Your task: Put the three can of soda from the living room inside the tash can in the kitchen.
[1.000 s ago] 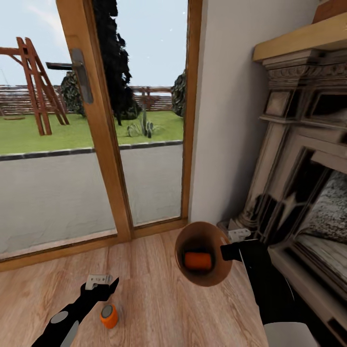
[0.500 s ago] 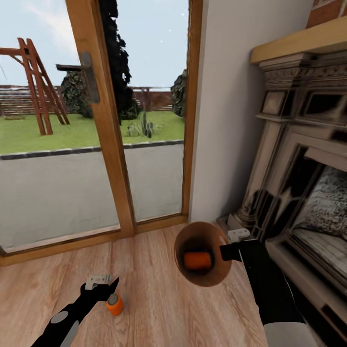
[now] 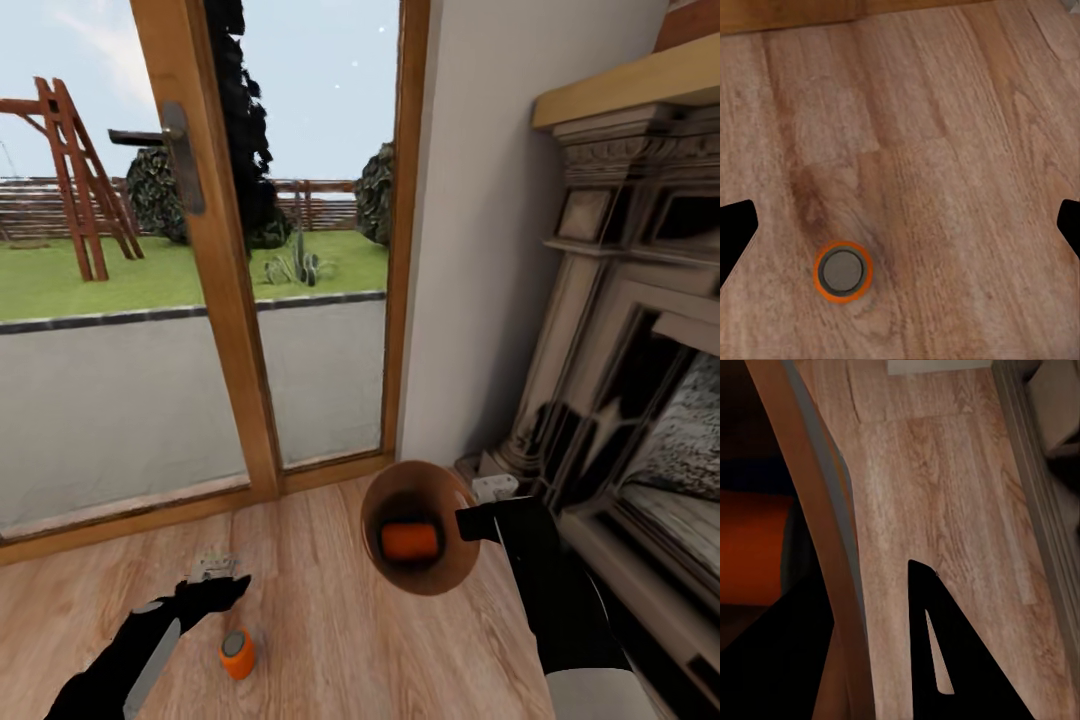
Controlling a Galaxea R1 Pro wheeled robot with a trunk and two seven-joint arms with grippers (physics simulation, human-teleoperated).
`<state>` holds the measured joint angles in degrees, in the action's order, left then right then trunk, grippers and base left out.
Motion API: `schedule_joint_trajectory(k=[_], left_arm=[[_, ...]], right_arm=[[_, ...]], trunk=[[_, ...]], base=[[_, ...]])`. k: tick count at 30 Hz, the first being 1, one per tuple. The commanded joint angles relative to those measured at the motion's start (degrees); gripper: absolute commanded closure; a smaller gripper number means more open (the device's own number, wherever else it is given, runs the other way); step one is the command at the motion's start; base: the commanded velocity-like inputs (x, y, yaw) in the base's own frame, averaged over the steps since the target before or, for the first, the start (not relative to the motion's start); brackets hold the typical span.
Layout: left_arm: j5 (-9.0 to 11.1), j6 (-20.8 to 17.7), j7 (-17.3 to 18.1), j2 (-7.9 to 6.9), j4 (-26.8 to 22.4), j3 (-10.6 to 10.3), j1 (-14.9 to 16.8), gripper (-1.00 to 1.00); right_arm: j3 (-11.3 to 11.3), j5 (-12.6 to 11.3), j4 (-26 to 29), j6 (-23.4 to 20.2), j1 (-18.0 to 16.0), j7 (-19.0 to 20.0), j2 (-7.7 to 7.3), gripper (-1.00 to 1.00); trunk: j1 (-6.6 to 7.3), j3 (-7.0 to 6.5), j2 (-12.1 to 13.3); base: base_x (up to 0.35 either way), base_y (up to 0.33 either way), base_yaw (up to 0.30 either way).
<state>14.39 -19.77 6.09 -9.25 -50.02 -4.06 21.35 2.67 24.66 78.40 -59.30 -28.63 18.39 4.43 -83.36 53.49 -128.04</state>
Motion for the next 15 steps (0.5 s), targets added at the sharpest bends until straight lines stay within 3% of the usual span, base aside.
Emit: schedule_joint_trajectory(k=[1,4,7,11,15], left_arm=[[-0.1,-0.8,-0.4,0.35,0.6,0.0,1.2,-1.0],[-0.1,-4.7,-1.5,1.52,4.1,0.0,5.6,-1.0],[-0.1,-11.5,-2.3,2.23,10.1,0.1,10.8,-1.0],[0.0,-18.2,-2.6,2.43,12.7,0.3,12.8,-1.0],[0.0,-20.1,-2.6,2.38,13.3,0.5,13.2,-1.0]], right_arm=[[-0.1,-0.9,0.0,-0.1,0.0,0.0,0.02,1.0],[-0.1,-0.8,0.0,-0.1,0.0,0.0,0.04,1.0],[-0.2,-0.8,0.0,-0.1,0.0,-0.3,0.05,1.0],[-0.3,-0.8,0.0,0.0,0.0,-0.6,0.12,1.0],[-0.2,-0.8,0.0,-0.1,0.0,-0.6,0.07,1.0]], trunk=[[0.01,0.0,0.0],[0.01,0.0,0.0],[0.01,0.0,0.0],[0.01,0.0,0.0],[0.01,0.0,0.0]], base=[[0.318,0.026,0.0],[0.28,0.042,0.0],[0.106,0.019,0.0],[0.029,0.005,0.0],[0.007,0.001,0.0]])
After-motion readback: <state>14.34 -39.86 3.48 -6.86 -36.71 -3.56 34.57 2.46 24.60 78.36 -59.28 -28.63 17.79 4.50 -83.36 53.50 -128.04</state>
